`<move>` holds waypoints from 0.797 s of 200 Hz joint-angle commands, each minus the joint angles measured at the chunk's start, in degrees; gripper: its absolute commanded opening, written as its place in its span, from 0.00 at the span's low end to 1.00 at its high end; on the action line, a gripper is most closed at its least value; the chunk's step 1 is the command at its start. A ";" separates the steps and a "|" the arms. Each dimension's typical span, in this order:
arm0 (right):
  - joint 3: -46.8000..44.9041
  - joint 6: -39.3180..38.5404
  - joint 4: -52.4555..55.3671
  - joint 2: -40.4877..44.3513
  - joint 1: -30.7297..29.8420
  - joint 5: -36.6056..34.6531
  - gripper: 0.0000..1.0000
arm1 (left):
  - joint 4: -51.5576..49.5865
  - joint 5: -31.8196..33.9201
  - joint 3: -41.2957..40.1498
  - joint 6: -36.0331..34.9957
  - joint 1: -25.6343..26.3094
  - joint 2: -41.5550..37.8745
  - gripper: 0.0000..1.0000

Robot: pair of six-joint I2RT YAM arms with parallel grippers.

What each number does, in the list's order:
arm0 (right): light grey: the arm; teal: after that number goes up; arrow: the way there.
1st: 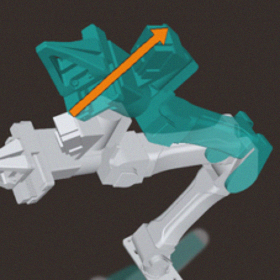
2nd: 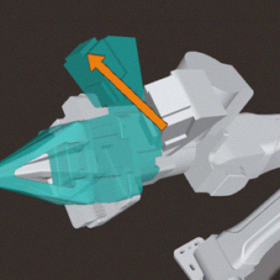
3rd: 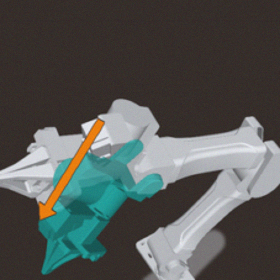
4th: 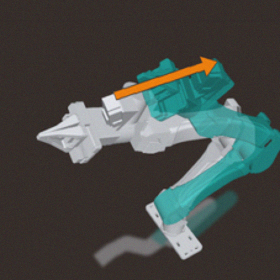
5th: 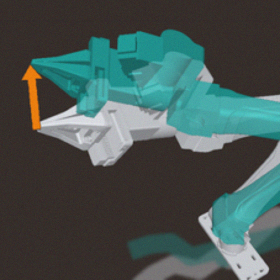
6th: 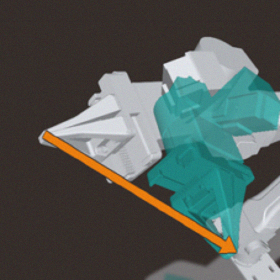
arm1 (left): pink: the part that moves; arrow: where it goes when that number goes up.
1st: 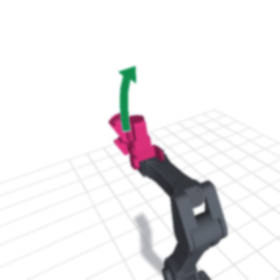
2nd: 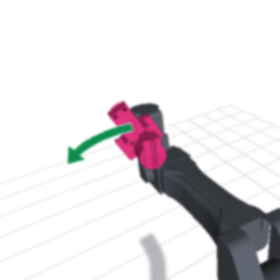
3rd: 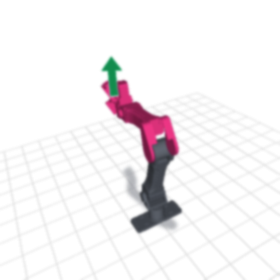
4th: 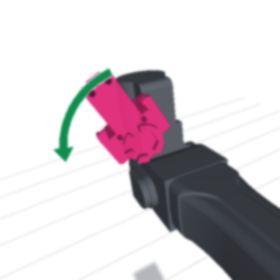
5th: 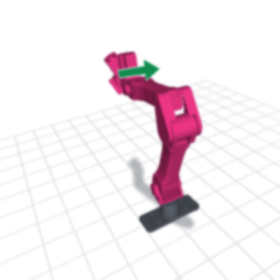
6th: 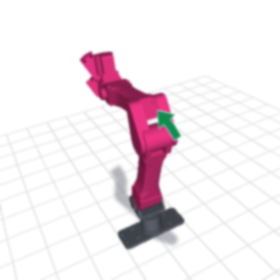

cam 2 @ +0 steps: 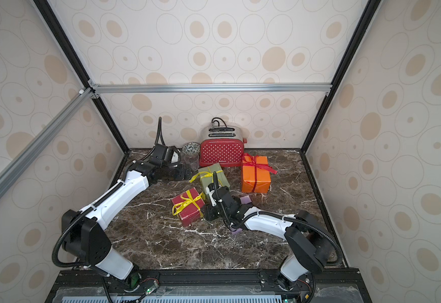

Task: Untie the ribbon bows on the gift boxes
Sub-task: Untie the ribbon from the gift box.

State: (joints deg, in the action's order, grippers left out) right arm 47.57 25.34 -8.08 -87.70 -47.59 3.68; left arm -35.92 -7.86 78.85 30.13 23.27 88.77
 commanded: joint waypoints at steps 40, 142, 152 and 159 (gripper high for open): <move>-0.06 1.58 -1.29 -0.43 0.43 0.01 0.44 | -1.21 13.89 -11.87 15.60 6.18 -3.10 0.86; 3.45 1.07 3.05 -3.39 1.14 1.30 0.14 | 5.49 20.63 -12.53 27.23 8.77 3.40 0.66; 3.88 0.78 3.55 -3.70 1.20 1.92 0.11 | 6.22 20.57 -12.98 27.73 8.76 3.51 0.65; 4.10 0.79 3.66 -3.96 1.27 2.20 0.09 | 6.66 19.86 -13.09 27.71 8.81 3.88 0.64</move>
State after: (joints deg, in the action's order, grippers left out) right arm 49.76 26.76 -6.52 -90.35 -46.78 4.84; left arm -31.07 9.69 65.87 54.59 32.14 92.68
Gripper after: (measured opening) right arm 0.116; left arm 0.654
